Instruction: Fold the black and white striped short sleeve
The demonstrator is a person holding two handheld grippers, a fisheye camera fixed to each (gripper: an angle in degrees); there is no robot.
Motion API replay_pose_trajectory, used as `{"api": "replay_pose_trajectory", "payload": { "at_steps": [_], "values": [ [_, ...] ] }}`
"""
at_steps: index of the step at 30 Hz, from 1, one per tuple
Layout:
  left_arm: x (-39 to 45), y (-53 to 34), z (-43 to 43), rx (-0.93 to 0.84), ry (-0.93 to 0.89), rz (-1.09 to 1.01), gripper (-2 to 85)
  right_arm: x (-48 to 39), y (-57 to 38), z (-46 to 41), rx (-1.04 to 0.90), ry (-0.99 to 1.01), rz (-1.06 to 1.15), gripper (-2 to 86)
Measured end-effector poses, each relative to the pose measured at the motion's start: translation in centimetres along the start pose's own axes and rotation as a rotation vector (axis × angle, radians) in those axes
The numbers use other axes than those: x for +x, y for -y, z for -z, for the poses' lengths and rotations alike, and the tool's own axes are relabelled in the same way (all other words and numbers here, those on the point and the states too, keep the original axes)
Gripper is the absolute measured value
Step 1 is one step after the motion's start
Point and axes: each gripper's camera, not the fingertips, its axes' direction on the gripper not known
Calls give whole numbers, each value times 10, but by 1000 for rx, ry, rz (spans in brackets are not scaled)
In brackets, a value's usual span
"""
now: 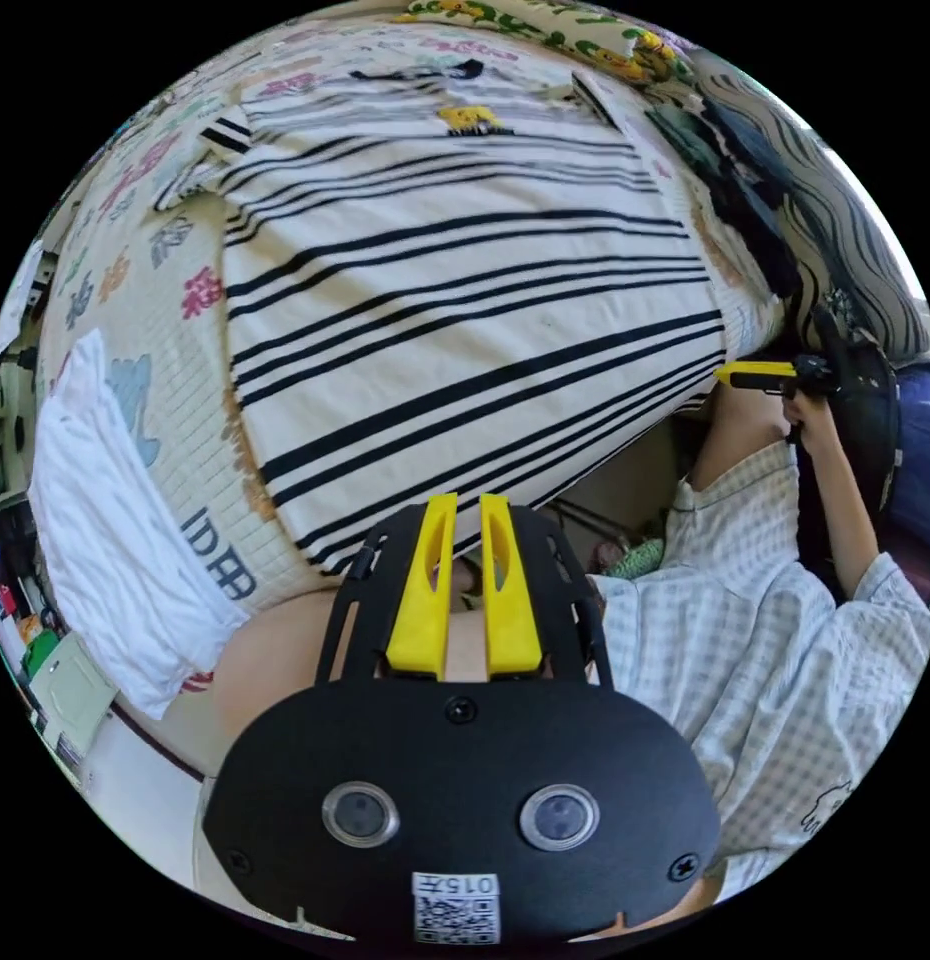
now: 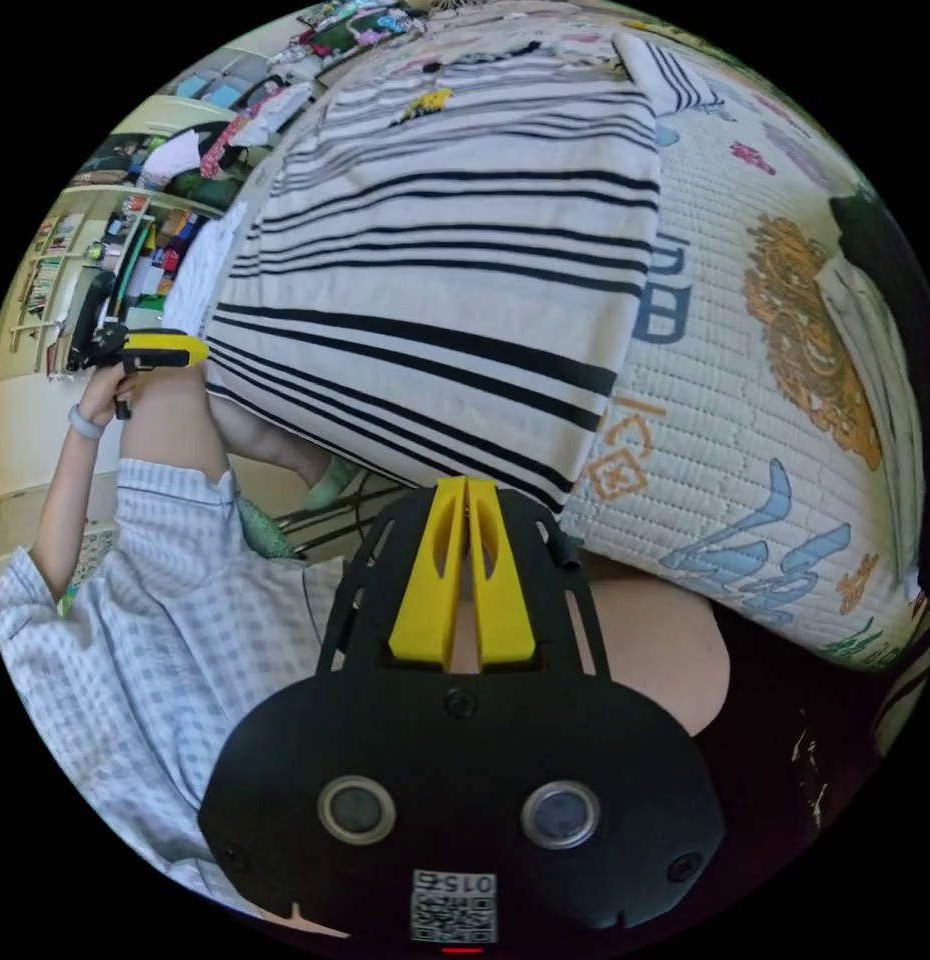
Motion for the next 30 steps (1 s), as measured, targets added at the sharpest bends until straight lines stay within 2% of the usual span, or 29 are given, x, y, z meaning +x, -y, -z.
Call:
{"api": "replay_pose_trajectory", "payload": {
  "at_steps": [2,4,6,9,11,14,20,23,25,27,29,30],
  "values": [
    [-14,28,-42,-178,70,-9,31,15,14,-11,-111,0,3,-5],
    [-24,39,-71,-328,139,-55,24,26,16,-2,-99,45,25,-4],
    [-33,45,-75,-374,151,-85,20,42,13,27,8,75,38,-3],
    [-47,52,-66,-409,213,-139,16,89,21,96,269,132,-9,3],
    [-54,67,-43,-350,245,-177,15,137,48,144,451,200,-65,15],
    [-62,97,-9,-186,179,-218,14,196,107,166,552,191,-228,50],
    [-80,158,23,75,-39,-316,10,268,210,144,568,340,-421,77],
    [-100,182,24,125,-129,-337,9,270,228,129,557,380,-409,21],
    [-117,191,25,162,-172,-330,8,246,222,136,629,276,-322,12],
    [-137,194,30,231,-200,-303,8,196,214,141,656,99,-113,10],
    [-173,194,35,342,-233,-216,9,122,208,117,551,-128,179,16],
    [-184,193,36,368,-244,-185,9,108,207,106,498,-164,234,20]
  ]
}}
